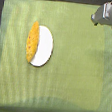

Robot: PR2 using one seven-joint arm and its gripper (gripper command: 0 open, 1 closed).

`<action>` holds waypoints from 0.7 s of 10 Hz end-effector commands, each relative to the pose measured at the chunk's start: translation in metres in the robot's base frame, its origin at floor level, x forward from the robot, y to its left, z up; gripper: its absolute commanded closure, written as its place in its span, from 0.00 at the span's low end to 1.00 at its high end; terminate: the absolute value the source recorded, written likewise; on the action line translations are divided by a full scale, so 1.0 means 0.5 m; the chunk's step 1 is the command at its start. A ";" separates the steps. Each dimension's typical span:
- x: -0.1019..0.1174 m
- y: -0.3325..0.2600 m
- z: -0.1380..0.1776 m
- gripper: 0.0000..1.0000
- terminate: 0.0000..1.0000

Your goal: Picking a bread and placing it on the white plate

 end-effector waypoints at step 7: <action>-0.044 -0.085 -0.013 0.00 0.00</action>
